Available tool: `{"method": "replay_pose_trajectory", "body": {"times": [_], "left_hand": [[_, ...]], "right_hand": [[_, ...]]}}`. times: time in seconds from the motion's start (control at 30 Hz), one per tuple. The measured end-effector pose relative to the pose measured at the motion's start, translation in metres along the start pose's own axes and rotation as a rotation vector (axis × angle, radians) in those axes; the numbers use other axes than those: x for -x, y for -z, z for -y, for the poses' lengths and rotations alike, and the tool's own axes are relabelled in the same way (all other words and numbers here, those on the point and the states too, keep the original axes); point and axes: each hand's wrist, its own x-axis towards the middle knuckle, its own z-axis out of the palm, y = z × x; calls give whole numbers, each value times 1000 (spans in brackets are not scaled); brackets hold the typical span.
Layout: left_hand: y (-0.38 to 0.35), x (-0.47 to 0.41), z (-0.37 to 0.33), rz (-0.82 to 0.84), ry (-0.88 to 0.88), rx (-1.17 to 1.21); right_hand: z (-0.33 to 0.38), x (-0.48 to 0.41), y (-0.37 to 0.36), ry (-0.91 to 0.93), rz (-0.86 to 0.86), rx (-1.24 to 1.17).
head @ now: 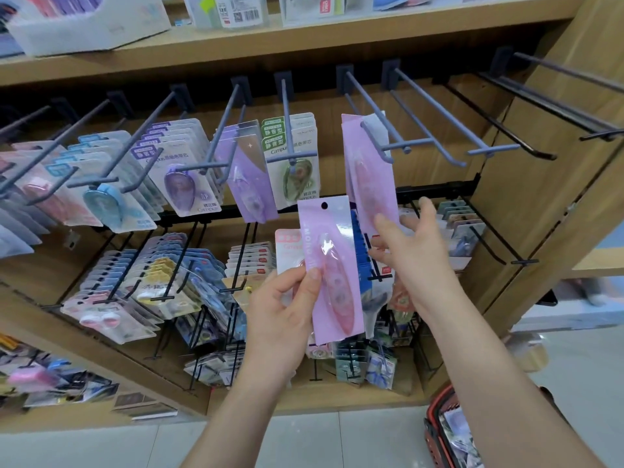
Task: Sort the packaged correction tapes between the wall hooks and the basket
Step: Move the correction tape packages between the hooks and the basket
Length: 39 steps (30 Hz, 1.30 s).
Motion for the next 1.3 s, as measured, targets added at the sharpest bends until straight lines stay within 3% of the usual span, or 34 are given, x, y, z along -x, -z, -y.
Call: {"method": "replay_pose_trajectory", "body": {"times": [0.07,0.13,0.2,0.27,0.6,1.1,1.3], "left_hand": [[-2,0,0,16,9,25],[-4,0,-2,11,12,55],[-7,-1,-4,-3,-3,51],[-11,-2,-3,0,-23,40],[-15,0,-14,167,-54,79],[-34,-47,-54,173,-88,15],[-31,-40,-48,96,-91,41]], "right_hand": [[-1,14,8,16,46,79],[-4,31,17,6,201,112],[-12,45,21,-15,378,65],[-20,52,20,-4,432,25],[-14,56,33,111,312,-128],[-4,49,28,98,210,-104],[-7,42,31,57,114,-138]]}}
